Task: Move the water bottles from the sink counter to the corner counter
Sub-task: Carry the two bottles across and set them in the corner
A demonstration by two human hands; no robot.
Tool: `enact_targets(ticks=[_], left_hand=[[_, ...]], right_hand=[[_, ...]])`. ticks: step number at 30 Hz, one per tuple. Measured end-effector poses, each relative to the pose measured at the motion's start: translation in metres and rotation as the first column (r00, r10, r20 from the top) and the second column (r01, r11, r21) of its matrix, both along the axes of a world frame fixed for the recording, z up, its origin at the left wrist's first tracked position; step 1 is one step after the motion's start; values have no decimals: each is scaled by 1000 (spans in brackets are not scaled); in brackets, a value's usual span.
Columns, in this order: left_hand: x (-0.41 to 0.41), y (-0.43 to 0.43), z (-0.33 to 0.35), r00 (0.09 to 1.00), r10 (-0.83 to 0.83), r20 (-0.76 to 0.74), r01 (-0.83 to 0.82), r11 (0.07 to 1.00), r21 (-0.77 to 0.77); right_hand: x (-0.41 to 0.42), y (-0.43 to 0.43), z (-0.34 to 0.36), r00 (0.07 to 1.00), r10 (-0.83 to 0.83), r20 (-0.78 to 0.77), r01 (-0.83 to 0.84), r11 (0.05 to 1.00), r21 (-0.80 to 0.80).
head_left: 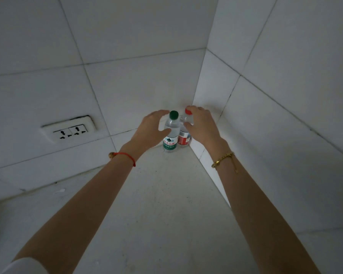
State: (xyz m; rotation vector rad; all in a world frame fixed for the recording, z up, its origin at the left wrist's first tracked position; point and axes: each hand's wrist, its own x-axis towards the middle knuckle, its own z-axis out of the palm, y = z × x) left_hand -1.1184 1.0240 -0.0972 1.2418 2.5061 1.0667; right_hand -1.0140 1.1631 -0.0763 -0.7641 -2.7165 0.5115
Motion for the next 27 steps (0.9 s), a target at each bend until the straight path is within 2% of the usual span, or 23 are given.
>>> enact_targets(ticks=[3,10,27], left_hand=[[7,-28,10,998,-40,-53,37,998,-55],[46,-99,32,992,-55,-115,51,998,-41],[169,-274,54,989,16,-150,-16,1000,4]], right_hand=[[18,-20,6,1000,19,-15,-20,1000,-7],[68,-78,21,997,46,-66,-51,996,-79],[186,-223,50,987,118,-113,-130,986,-101]])
